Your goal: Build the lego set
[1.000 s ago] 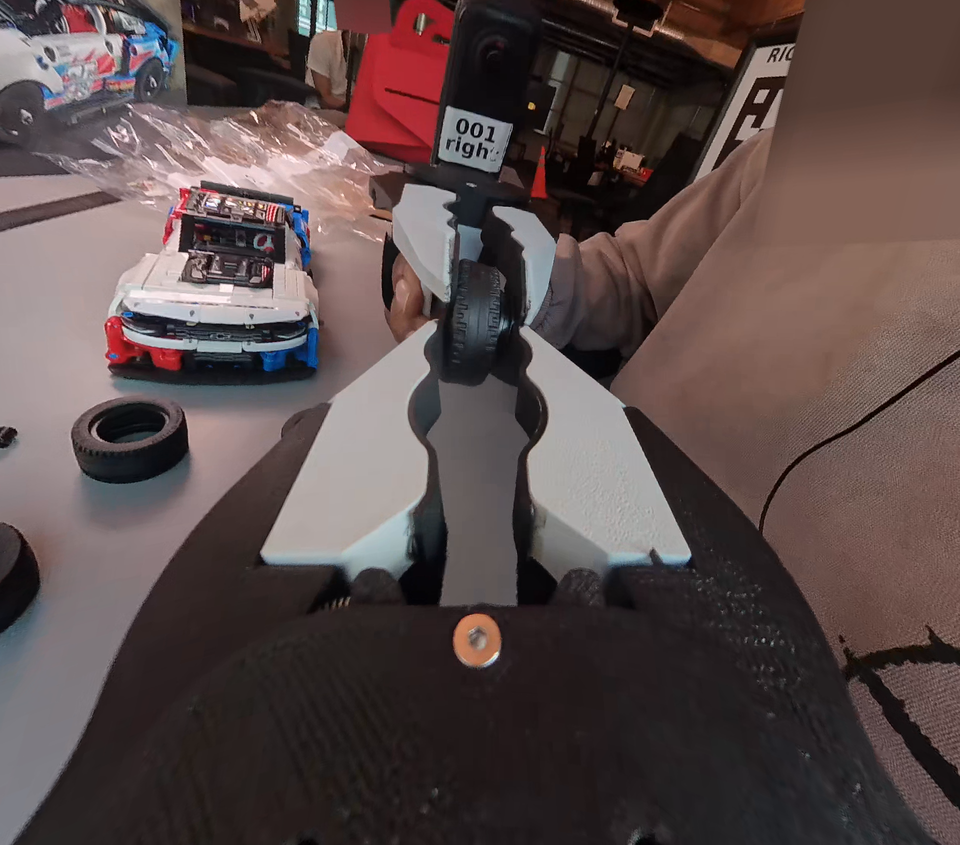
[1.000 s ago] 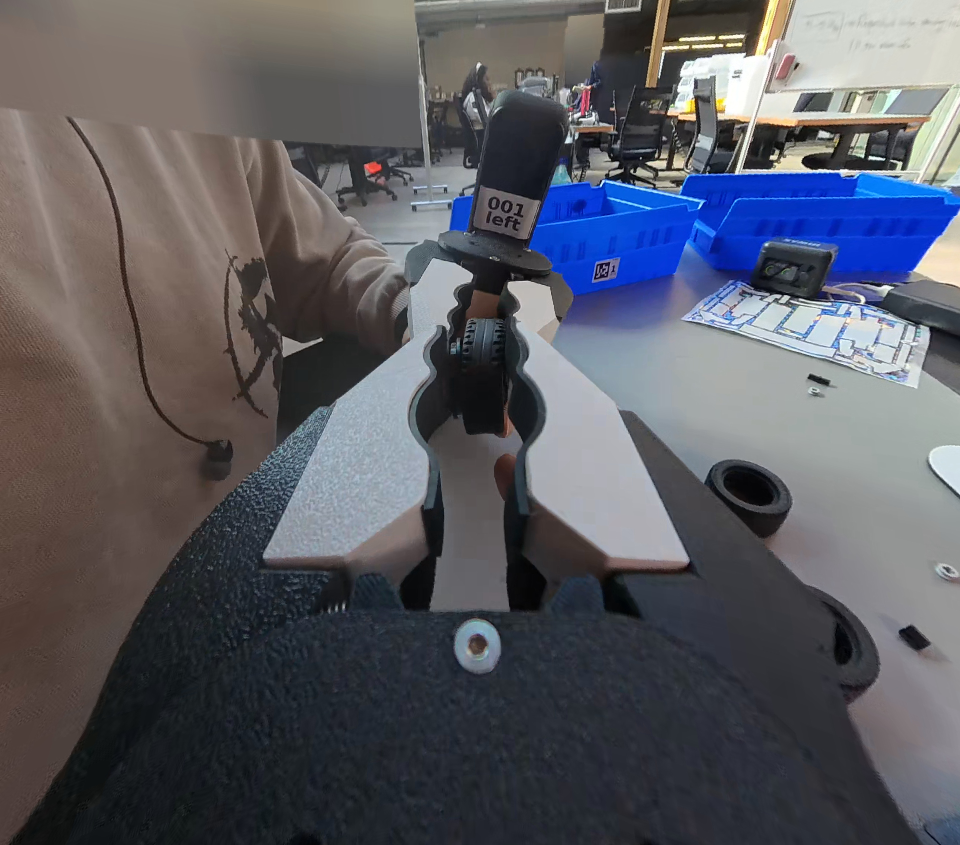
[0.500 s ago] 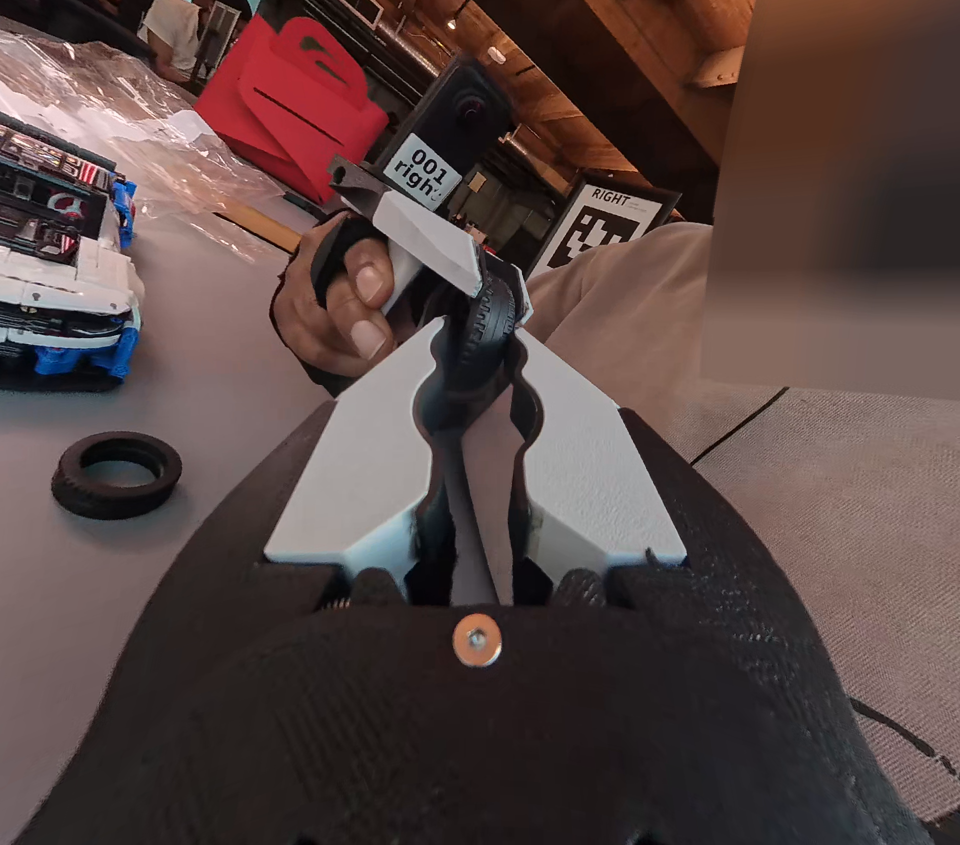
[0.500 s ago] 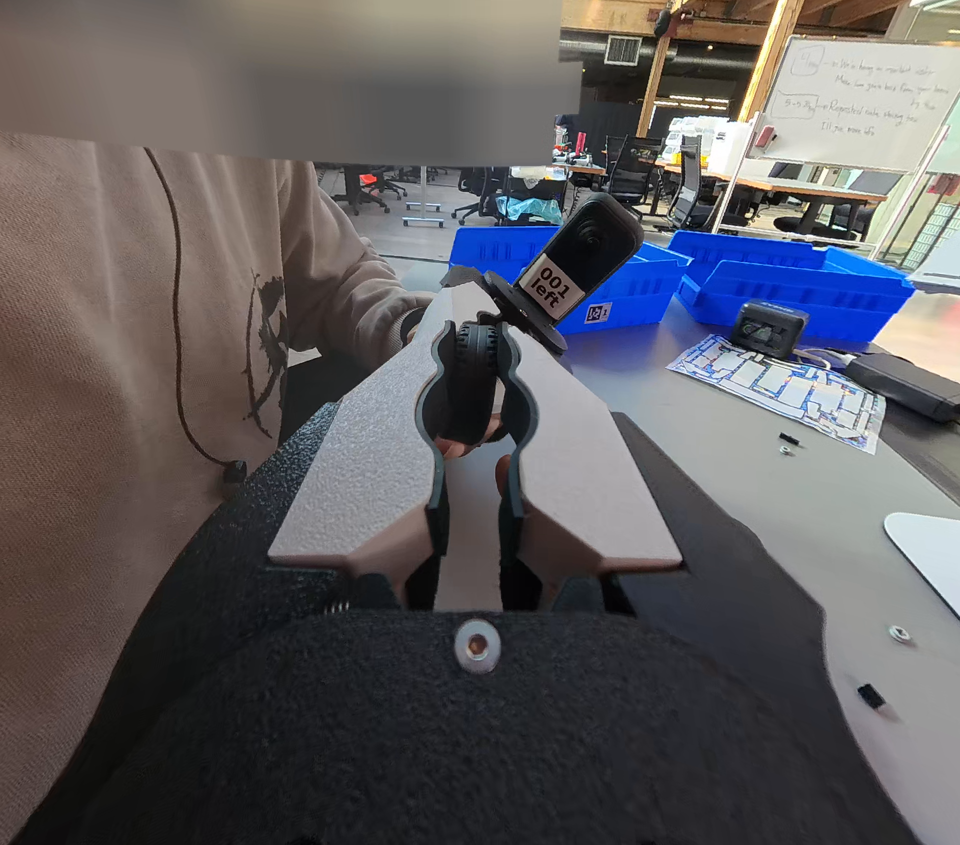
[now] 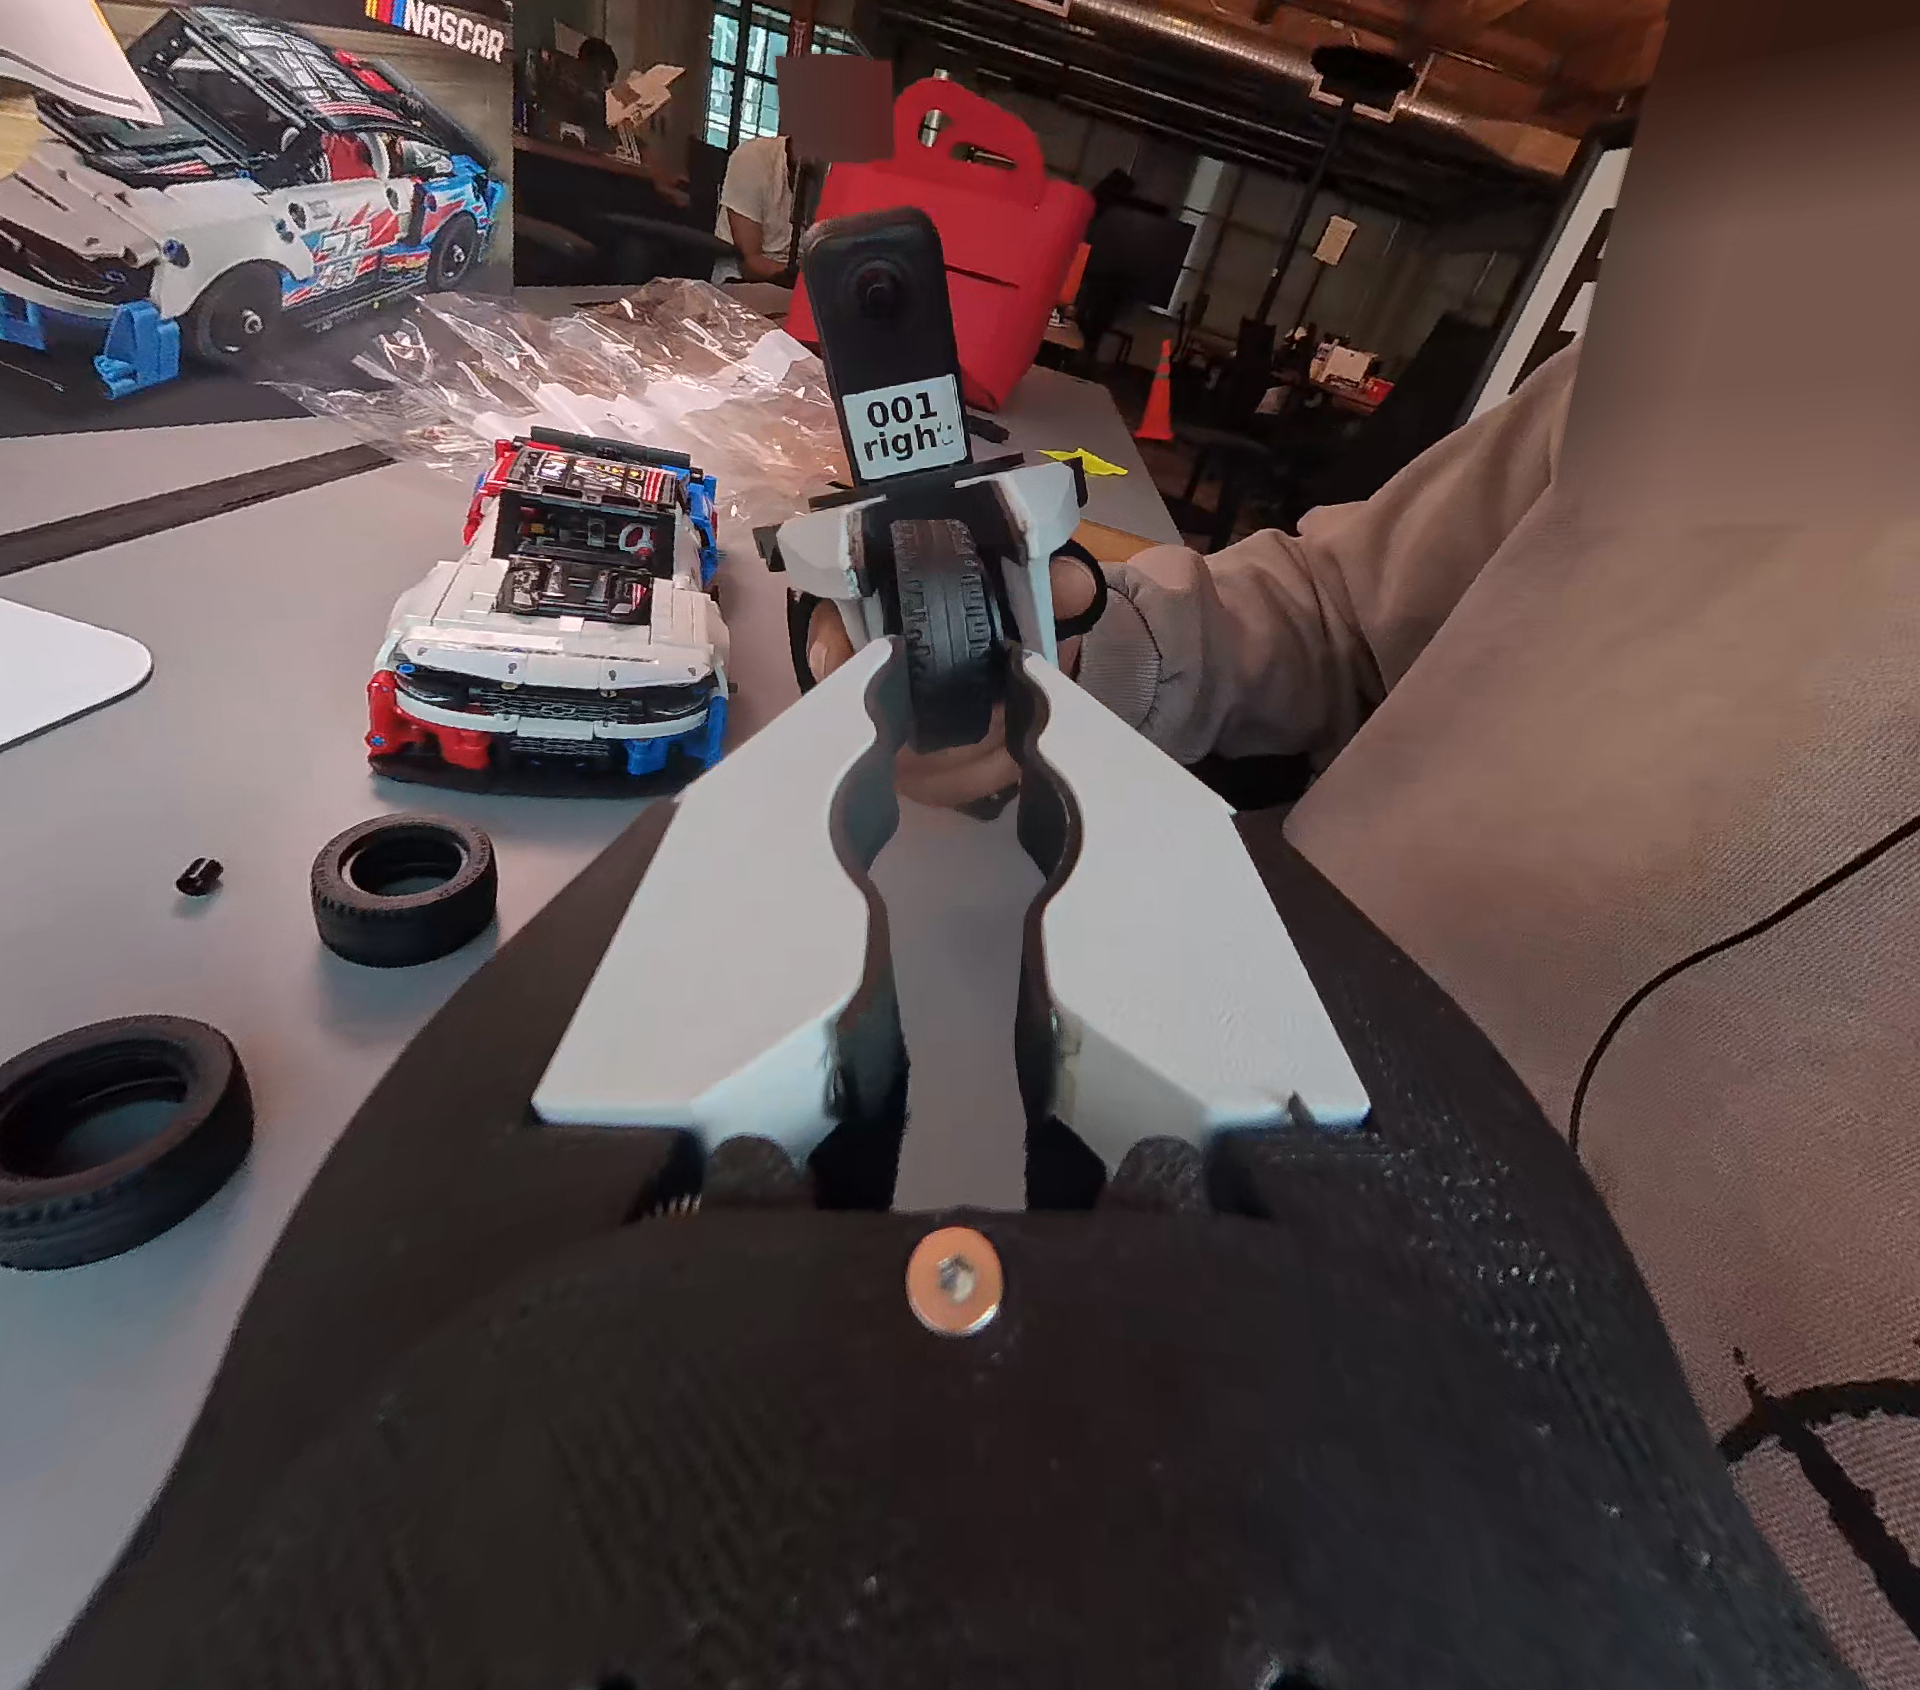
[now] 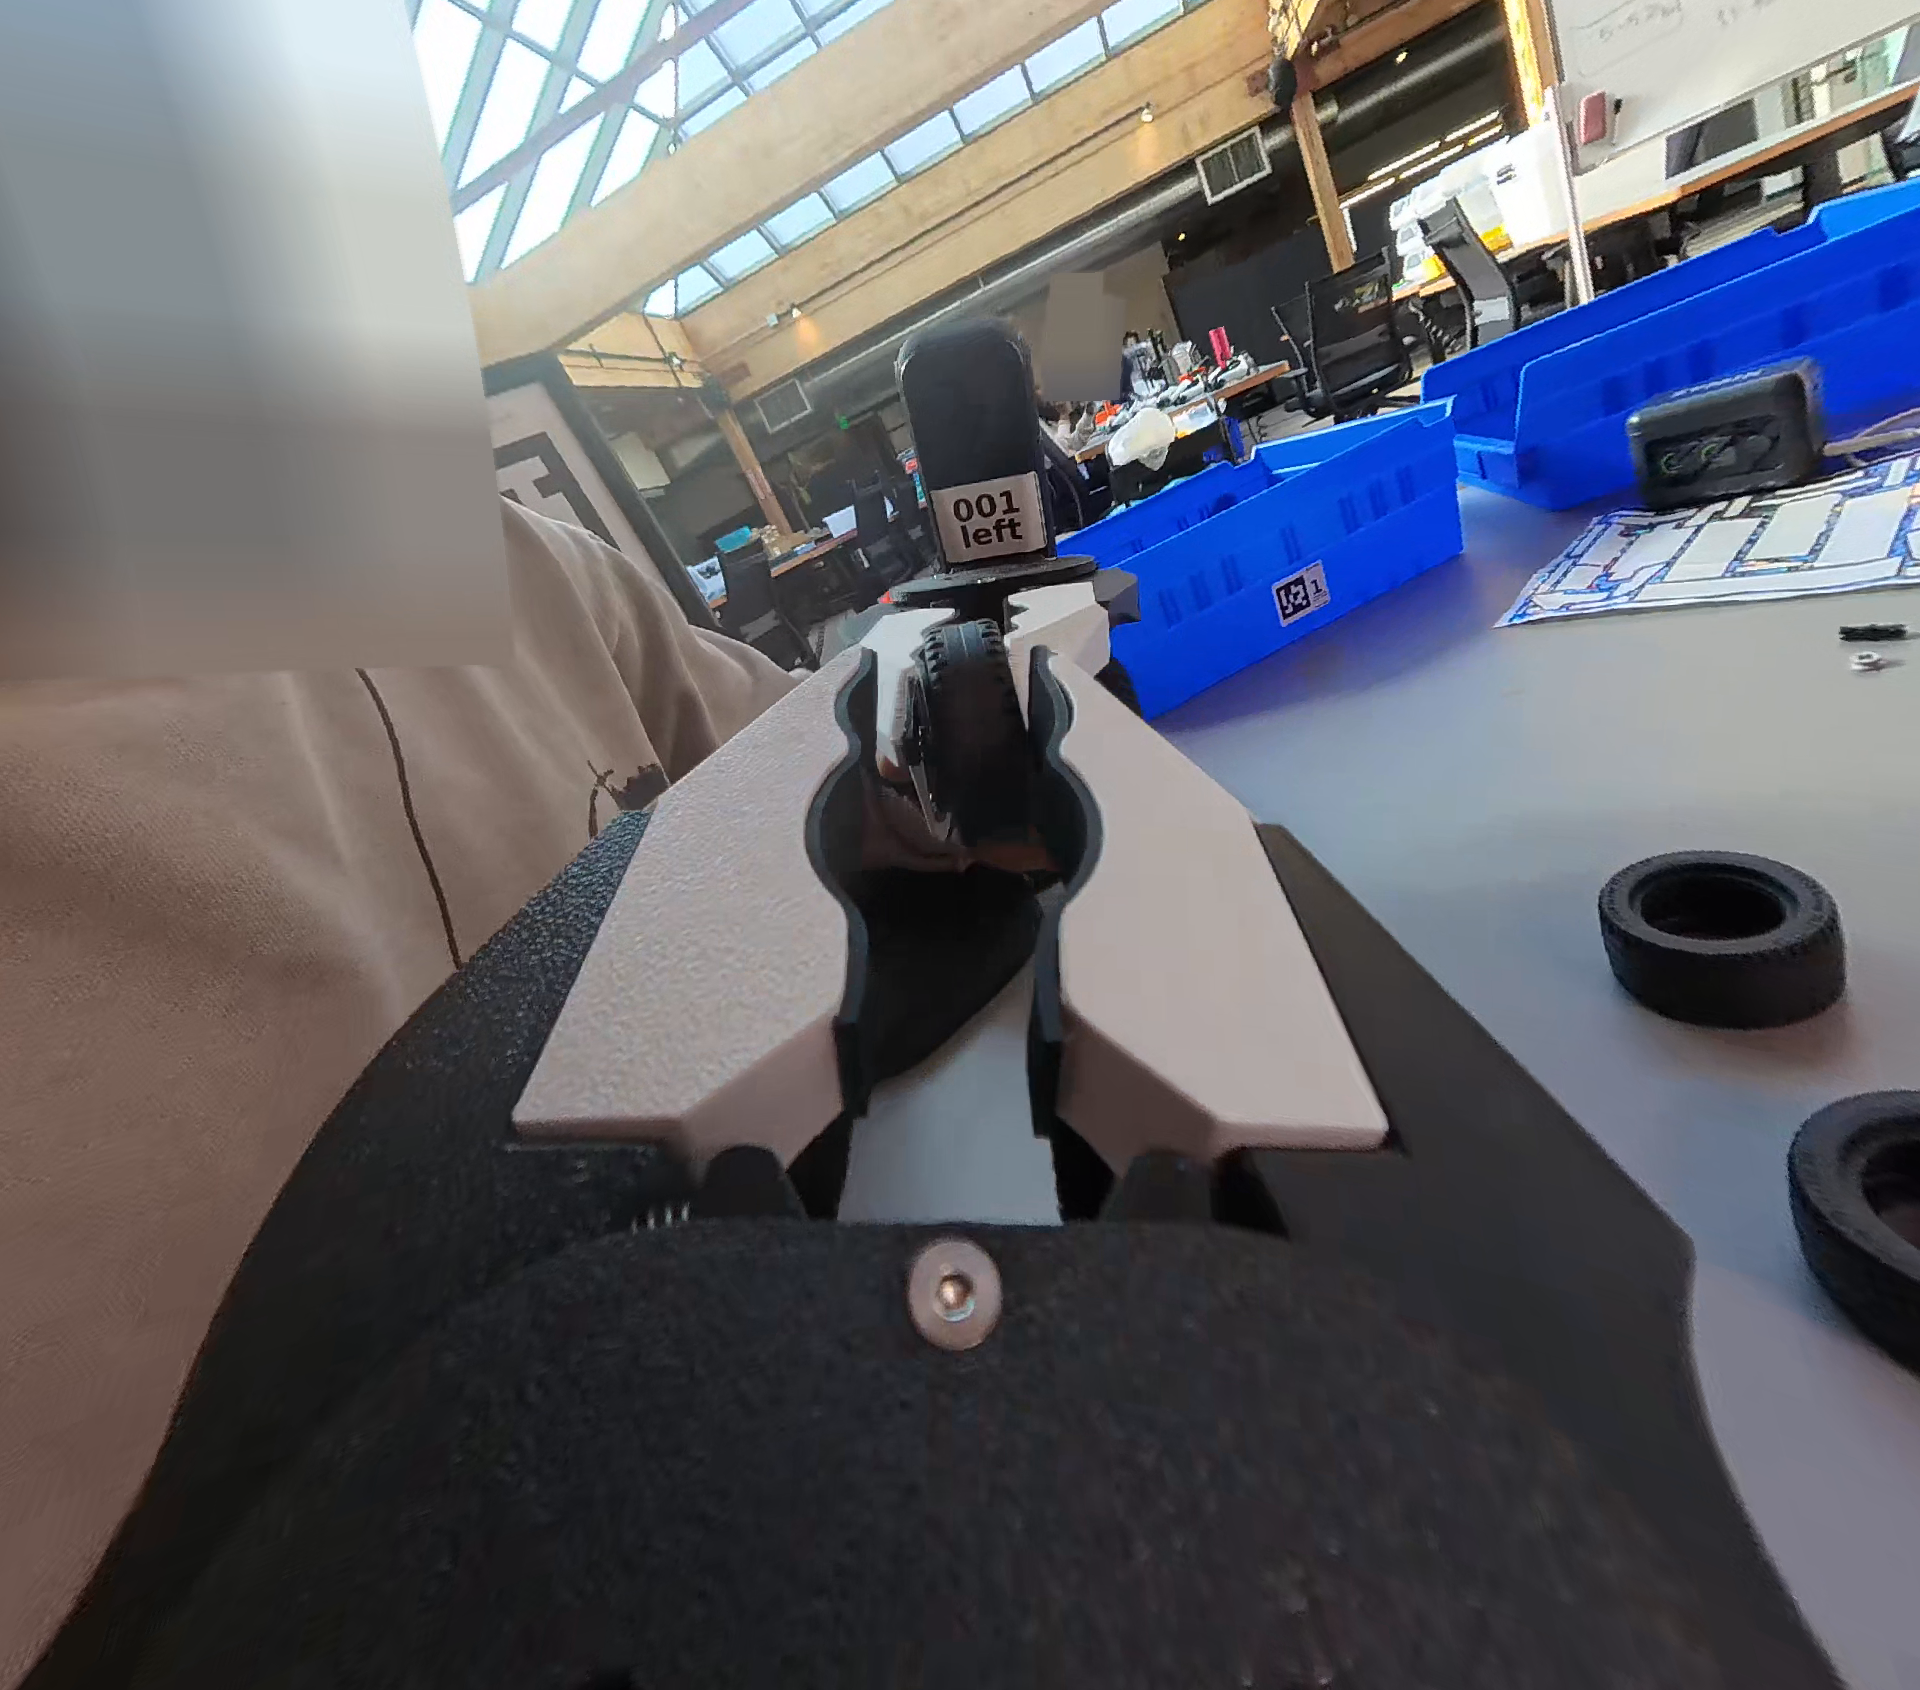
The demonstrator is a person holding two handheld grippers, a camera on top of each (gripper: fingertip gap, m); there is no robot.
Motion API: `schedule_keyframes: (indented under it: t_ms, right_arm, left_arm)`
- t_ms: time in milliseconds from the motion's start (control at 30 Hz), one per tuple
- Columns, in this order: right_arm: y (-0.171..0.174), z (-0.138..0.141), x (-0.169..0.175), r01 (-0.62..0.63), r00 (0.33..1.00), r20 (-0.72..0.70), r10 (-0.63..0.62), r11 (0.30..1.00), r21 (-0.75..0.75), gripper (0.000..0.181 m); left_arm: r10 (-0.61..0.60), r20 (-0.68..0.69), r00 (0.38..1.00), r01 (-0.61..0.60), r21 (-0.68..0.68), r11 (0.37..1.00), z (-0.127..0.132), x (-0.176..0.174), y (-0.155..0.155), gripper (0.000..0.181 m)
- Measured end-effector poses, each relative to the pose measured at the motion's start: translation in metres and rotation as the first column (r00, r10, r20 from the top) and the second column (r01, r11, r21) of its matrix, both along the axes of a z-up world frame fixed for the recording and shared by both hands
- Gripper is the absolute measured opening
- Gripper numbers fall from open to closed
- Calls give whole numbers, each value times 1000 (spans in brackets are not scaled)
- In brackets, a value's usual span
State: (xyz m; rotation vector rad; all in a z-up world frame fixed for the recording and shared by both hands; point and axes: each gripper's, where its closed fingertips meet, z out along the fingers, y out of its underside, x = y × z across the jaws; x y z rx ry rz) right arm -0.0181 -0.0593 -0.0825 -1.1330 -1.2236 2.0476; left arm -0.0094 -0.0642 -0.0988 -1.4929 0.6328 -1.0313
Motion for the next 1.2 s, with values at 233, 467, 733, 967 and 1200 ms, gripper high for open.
schedule_keyframes:
  t_ms: [233, 467, 733, 967, 1200]
  right_arm:
    - [-4, -11, -1, 38, 999, 27, -44, 980, 198, 18]
    - [6, -10, -7, 175, 983, 1, -181, 955, 240, 12]
    - [9, -13, -9, 157, 986, 30, -162, 979, 129, 12]
    - [9, -14, -11, 192, 980, 25, -197, 972, 135, 12]
    - [15, -17, -17, 292, 952, 27, -306, 927, 234, 12]
  left_arm:
    - [-65, 11, 998, 66, -40, 997, -5, 2, -5, 14]
    - [14, 9, 1000, -14, -63, 998, -6, -8, 7, 12]
    - [94, -73, 993, -90, 52, 995, -7, -10, 10, 16]
    - [79, -9, 997, -80, -40, 996, -10, -8, 14, 19]
    - [104, -31, 994, -106, -86, 991, -14, -14, 17, 16]
